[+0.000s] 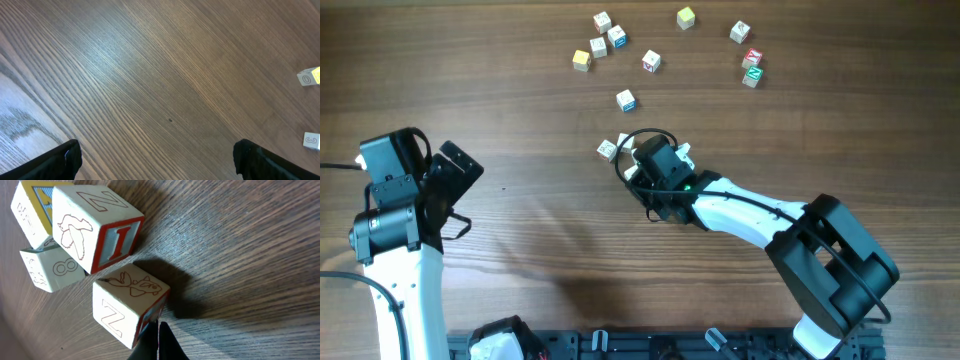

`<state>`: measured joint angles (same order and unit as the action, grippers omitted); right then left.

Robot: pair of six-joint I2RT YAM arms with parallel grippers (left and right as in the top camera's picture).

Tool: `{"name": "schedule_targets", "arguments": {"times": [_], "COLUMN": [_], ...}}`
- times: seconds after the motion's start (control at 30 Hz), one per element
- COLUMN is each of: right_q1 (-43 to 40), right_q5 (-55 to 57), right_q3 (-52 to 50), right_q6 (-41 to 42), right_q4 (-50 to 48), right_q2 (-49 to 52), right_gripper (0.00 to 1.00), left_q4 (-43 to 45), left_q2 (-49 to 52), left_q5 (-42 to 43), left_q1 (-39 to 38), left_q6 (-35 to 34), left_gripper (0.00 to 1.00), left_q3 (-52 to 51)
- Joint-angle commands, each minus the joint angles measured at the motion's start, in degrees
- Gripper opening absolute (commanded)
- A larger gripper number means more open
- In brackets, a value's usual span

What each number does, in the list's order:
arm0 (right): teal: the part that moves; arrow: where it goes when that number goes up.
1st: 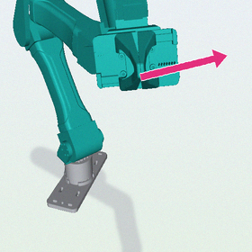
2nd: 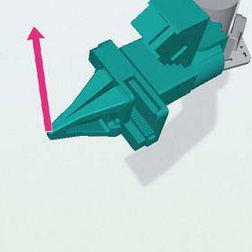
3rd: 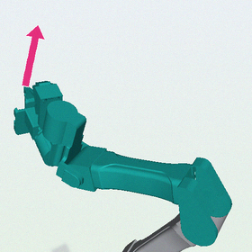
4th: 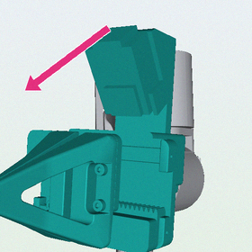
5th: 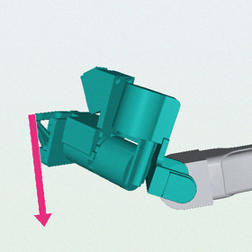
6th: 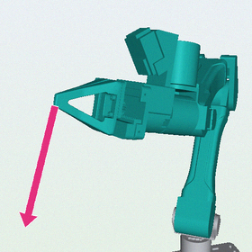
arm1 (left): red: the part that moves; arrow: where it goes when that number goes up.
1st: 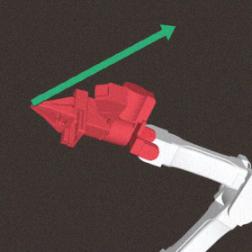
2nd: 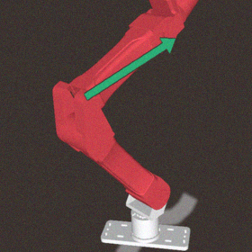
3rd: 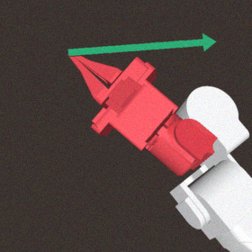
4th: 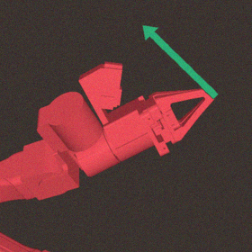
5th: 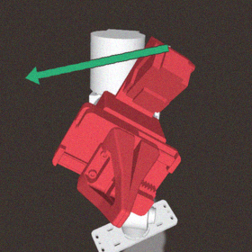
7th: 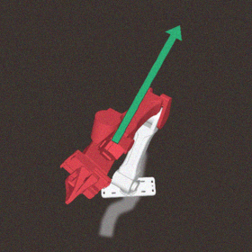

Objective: Form a circle

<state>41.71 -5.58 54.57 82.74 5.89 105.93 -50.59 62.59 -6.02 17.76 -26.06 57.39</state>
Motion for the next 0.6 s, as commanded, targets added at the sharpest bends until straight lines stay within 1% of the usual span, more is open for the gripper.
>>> {"name": "schedule_targets", "arguments": {"times": [0.0,0.37,0.57], "right_q1": [0.2,0.2,0.2], "right_q5": [-0.5,-0.5,-2.0], "right_q3": [-0.2,-0.2,-0.2], "right_q6": [1.2,1.2,1.2], "right_q4": [-0.5,-0.7,4.4], "right_q2": [1.5,1.5,1.4], "right_gripper": [0.04,0.04,0.04], "left_q4": [0.1,0.1,0.1], "left_q2": [0.0,0.0,0.0], "left_q5": [0.7,0.7,0.7], "left_q1": [0.3,0.3,0.3], "left_q6": [-0.5,-0.5,-0.5], "left_gripper": [1.0,1.0,1.0], "left_q3": [0.0,0.0,0.0]}}
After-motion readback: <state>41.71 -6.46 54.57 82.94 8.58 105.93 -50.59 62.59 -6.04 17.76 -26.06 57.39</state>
